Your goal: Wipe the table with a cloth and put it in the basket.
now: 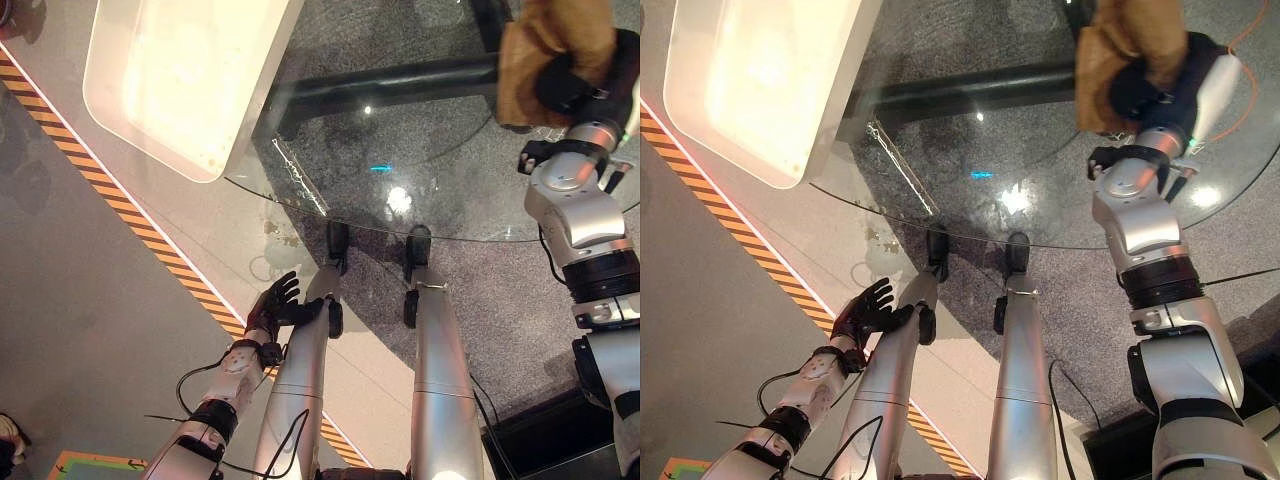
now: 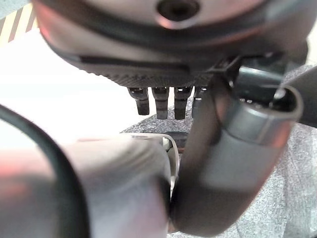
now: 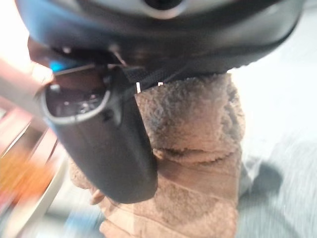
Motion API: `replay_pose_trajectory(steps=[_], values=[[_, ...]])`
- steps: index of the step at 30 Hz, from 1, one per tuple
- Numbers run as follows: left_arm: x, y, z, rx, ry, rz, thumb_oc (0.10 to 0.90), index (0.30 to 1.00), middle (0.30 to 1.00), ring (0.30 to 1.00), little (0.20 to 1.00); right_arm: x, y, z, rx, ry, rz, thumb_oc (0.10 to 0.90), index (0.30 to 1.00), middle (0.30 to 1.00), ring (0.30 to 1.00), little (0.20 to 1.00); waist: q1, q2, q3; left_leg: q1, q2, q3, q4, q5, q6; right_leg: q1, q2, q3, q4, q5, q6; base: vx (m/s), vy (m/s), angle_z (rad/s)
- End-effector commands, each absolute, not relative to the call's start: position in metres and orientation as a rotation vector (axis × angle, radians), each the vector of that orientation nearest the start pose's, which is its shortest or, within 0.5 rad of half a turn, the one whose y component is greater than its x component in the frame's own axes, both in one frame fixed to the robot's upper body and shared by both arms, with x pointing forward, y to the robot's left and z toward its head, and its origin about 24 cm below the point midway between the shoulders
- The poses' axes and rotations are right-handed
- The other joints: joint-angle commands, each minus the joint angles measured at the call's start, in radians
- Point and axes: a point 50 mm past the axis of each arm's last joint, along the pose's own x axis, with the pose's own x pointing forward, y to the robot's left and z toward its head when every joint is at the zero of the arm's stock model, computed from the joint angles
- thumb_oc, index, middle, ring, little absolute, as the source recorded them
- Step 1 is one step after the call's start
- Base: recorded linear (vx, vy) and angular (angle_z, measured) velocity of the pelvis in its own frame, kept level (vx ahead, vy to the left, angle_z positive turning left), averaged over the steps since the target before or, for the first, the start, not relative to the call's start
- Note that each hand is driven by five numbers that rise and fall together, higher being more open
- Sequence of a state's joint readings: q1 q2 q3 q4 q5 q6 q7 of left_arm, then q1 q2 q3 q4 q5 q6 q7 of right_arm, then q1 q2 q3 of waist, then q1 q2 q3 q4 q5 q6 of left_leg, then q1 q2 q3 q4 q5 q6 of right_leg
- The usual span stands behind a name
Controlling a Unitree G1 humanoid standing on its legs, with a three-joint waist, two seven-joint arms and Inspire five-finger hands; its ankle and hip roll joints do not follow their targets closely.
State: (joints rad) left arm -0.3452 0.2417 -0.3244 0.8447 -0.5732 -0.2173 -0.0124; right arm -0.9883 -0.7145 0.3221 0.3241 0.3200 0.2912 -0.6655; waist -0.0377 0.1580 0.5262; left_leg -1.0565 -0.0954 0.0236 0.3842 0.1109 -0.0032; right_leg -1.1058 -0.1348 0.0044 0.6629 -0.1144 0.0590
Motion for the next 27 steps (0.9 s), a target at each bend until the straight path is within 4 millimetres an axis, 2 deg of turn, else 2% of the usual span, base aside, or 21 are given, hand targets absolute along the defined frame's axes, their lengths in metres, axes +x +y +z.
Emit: replay_pose_trajectory(steps=[1, 8, 13, 16, 17, 19, 22, 23, 24, 27], values=[[0.243, 0.174, -0.076, -0.125, 0.482, -0.030, 0.800, 0.900, 0.900, 0.900, 0.900, 0.348, -0.173, 0.317, -0.489, -0.640, -0.311, 0.100, 0.300, 0.300, 0.300, 0.200, -0.008, 0.059, -0.006, 0.000, 0.026, 0.002, 0.098, -0.121, -0.006, -0.018, -0.009, 0.056, -0.185, 0.145, 0.052, 0.00, 0.000, 0.00], [0.243, 0.175, -0.076, -0.111, 0.466, -0.026, 0.800, 0.900, 0.900, 0.900, 0.900, 0.349, -0.126, 0.279, -0.505, -0.555, -0.067, 0.100, 0.300, 0.300, 0.300, 0.200, -0.002, 0.047, -0.006, -0.013, 0.025, -0.001, 0.106, -0.120, -0.006, -0.025, -0.007, 0.056, -0.178, 0.141, 0.049, 0.00, -0.002, 0.01], [0.247, 0.176, -0.072, -0.109, 0.443, -0.011, 0.800, 0.900, 0.900, 0.900, 0.900, 0.351, -0.107, 0.254, -0.528, -0.495, -0.008, 0.100, 0.300, 0.300, 0.300, 0.200, 0.003, 0.039, -0.006, -0.017, 0.024, -0.004, 0.107, -0.118, -0.006, -0.027, -0.002, 0.056, -0.174, 0.140, 0.047, 0.00, -0.012, 0.00], [0.248, 0.178, -0.072, -0.113, 0.433, -0.001, 0.800, 0.900, 0.900, 0.900, 0.900, 0.353, -0.107, 0.248, -0.511, -0.478, -0.023, 0.100, 0.300, 0.300, 0.300, 0.200, 0.003, 0.036, -0.006, -0.014, 0.024, -0.005, 0.105, -0.117, -0.007, -0.021, 0.001, 0.055, -0.176, 0.140, 0.046, 0.01, -0.010, 0.01], [0.243, 0.180, -0.075, -0.116, 0.445, 0.004, 0.800, 0.900, 0.900, 0.900, 0.900, 0.354, -0.110, 0.238, -0.493, -0.454, -0.039, 0.100, 0.300, 0.300, 0.300, 0.200, 0.004, 0.035, -0.006, 0.017, 0.026, -0.012, 0.112, -0.146, -0.013, 0.007, 0.005, 0.056, -0.162, 0.109, 0.051, 0.03, -0.031, 0.03], [0.244, 0.183, -0.074, -0.124, 0.436, 0.013, 0.800, 0.900, 0.900, 0.900, 0.900, 0.355, -0.114, 0.235, -0.471, -0.449, -0.060, 0.100, 0.300, 0.300, 0.300, 0.200, 0.004, 0.031, -0.006, 0.020, 0.026, -0.014, 0.110, -0.147, -0.013, 0.010, 0.007, 0.056, -0.161, 0.109, 0.052, 0.01, -0.040, 0.05], [0.246, 0.187, -0.070, -0.155, 0.395, 0.046, 0.800, 0.900, 0.900, 0.900, 0.900, 0.356, -0.121, 0.235, -0.439, -0.453, -0.087, 0.100, 0.300, 0.300, 0.300, 0.200, 0.000, 0.025, -0.006, 0.029, 0.027, -0.016, 0.106, -0.144, -0.014, 0.018, 0.012, 0.056, -0.159, 0.110, 0.052, -0.02, -0.042, 0.05], [0.248, 0.189, -0.066, -0.182, 0.366, 0.068, 0.800, 0.900, 0.900, 0.900, 0.900, 0.355, -0.123, 0.235, -0.429, -0.456, -0.097, 0.100, 0.300, 0.300, 0.300, 0.200, -0.002, 0.021, -0.006, 0.036, 0.027, -0.017, 0.104, -0.144, -0.015, 0.025, 0.015, 0.055, -0.160, 0.111, 0.053, -0.07, -0.038, 0.00], [0.254, 0.191, -0.060, -0.202, 0.331, 0.083, 0.800, 0.900, 0.900, 0.900, 0.900, 0.355, -0.124, 0.240, -0.421, -0.473, -0.102, 0.100, 0.300, 0.300, 0.300, 0.200, -0.004, 0.018, -0.006, 0.010, 0.026, -0.011, 0.098, -0.115, -0.010, 0.001, 0.013, 0.054, -0.171, 0.141, 0.049, -0.06, -0.036, 0.00], [0.257, 0.198, -0.049, -0.286, 0.239, 0.146, 0.800, 0.900, 0.900, 0.900, 0.900, 0.350, -0.130, 0.241, -0.372, -0.495, -0.106, 0.100, 0.300, 0.300, 0.300, 0.200, -0.007, 0.014, -0.006, 0.033, 0.028, -0.014, 0.086, -0.114, -0.013, 0.023, 0.017, 0.052, -0.175, 0.139, 0.049, -0.04, -0.039, 0.00]])
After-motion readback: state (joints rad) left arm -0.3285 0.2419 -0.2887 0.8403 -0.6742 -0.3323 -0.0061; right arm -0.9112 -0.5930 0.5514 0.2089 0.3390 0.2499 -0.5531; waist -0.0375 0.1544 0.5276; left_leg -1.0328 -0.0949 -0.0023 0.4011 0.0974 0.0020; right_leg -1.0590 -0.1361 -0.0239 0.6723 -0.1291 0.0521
